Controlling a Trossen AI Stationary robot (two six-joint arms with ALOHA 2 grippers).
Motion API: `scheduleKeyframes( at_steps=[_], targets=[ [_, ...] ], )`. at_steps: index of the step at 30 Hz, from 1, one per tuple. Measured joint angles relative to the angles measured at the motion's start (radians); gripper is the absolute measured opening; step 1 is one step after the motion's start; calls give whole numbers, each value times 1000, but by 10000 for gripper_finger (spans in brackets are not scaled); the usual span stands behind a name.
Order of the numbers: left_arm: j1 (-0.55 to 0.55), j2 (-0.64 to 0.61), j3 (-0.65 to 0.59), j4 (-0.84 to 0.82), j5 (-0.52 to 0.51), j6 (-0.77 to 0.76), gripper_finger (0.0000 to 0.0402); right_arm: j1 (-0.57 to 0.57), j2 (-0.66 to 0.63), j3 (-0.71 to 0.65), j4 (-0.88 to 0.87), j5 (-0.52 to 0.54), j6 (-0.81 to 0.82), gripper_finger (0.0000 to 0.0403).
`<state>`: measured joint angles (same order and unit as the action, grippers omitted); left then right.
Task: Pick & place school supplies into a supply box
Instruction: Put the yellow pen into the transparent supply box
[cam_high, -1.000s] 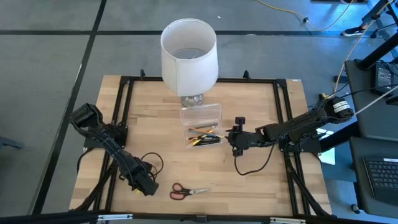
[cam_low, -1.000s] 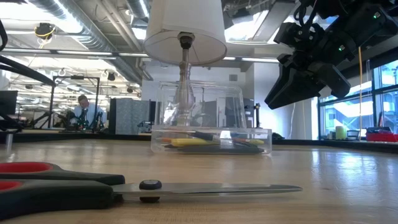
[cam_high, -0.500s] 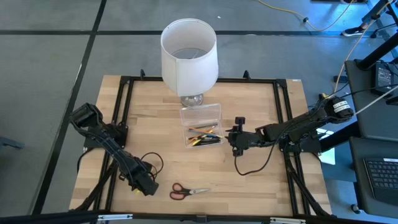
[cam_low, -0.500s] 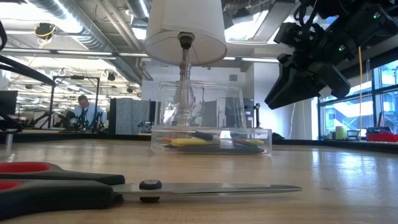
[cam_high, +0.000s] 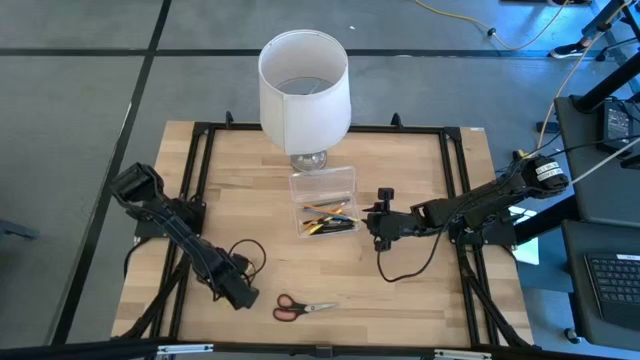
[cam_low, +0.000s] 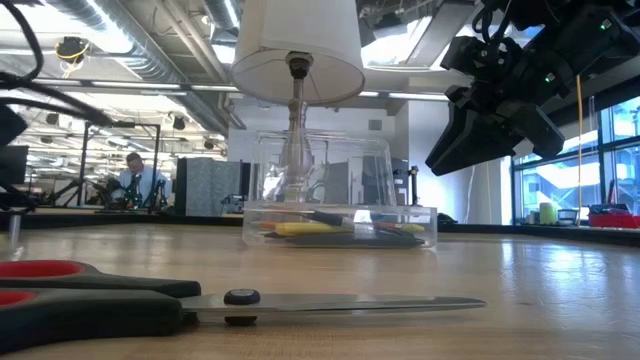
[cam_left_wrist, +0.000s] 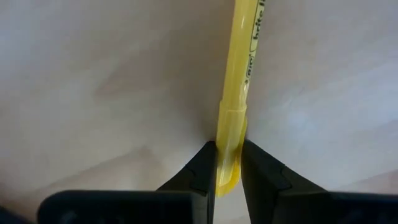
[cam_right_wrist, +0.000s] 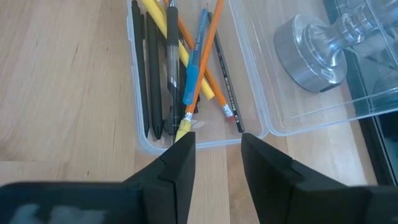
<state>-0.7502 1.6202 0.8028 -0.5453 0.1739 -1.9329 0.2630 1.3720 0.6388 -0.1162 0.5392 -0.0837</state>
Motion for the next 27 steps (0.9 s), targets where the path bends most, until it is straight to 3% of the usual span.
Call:
scheduleKeyframes(
  at_steps=[6,14,21,27],
  targets=[
    [3,-45,-2,17,-239,66,46,0,0,0,0,0,0,133],
    [72,-85,-1,133,-518,373,46,0,0,0,3,0,-1,133],
    [233,-86,-1,208,-606,734,46,0,0,1,18,0,-7,133],
    [413,-86,16,290,-489,1052,44,0,0,1,18,0,-7,133]
  ],
)
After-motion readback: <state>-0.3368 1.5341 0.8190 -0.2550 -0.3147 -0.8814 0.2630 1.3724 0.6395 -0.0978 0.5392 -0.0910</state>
